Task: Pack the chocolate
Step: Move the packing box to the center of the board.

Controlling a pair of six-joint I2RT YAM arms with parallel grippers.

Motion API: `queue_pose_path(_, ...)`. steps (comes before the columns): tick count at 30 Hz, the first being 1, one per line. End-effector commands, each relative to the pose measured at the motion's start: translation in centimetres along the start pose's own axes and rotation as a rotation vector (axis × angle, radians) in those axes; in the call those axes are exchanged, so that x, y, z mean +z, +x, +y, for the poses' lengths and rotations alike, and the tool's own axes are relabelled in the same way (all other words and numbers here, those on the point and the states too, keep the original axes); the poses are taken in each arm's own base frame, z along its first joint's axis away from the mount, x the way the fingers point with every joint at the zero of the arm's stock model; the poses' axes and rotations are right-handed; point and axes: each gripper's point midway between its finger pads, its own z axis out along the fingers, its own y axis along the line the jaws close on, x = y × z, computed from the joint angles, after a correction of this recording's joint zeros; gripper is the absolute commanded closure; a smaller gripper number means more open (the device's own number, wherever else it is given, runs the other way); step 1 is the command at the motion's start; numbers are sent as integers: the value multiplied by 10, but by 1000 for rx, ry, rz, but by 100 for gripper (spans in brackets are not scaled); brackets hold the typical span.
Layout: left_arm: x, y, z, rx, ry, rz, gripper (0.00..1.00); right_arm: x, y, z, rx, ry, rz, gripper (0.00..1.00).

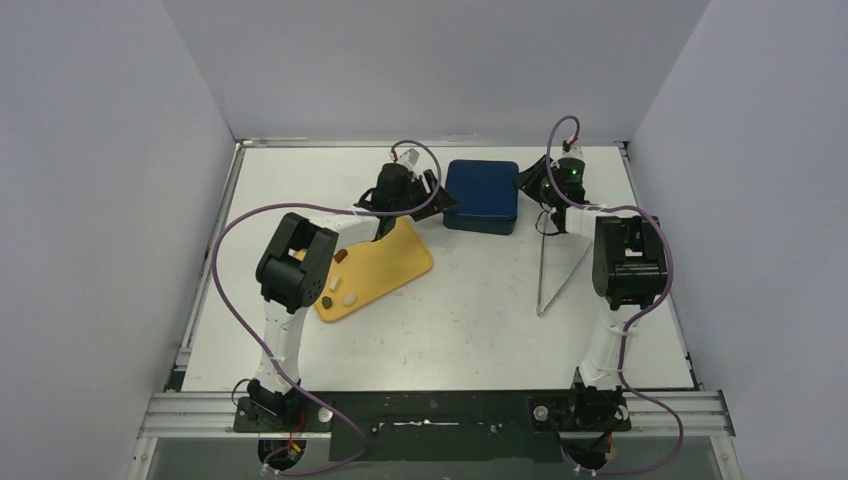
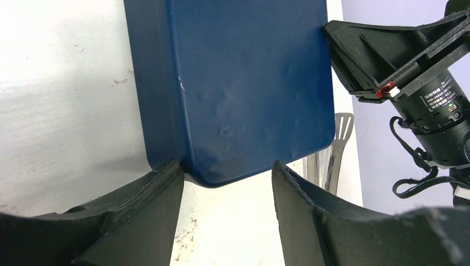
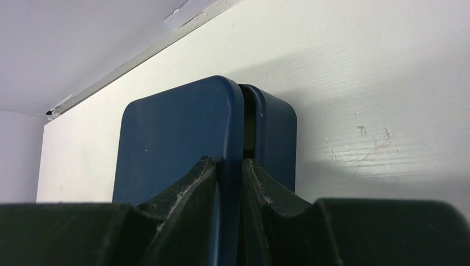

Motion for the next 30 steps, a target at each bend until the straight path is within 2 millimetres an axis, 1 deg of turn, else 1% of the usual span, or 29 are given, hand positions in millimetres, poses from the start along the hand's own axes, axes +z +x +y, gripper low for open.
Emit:
queue_pose_path(1,-5,-28,-49,68,126,-77,44,-16,-49,30,-48,-75,-149,78)
queue_pose_path(7,-4,-29,-52,78,141,-83,43,-17,-51,29,-48,-69,-158,74)
queue_pose_path(10,-3,-27,-50,78,143,-77,43,-17,-50,28,-46,-63,-156,68)
queue_pose_path(15,1,-24,-49,79,151,-71,43,-19,-48,20,-48,-21,-150,61)
queue_pose_path(19,3,-24,-48,79,149,-68,43,-24,-52,16,-63,13,-156,60)
queue_pose_path(22,4,-24,-46,81,142,-70,43,-26,-51,11,-74,48,-144,58)
queue_pose_path(27,4,-23,-44,85,132,-72,43,-29,-43,2,-95,92,-97,55)
queue_pose_path(30,6,-23,-43,86,129,-72,43,-25,-31,-2,-100,92,-44,55)
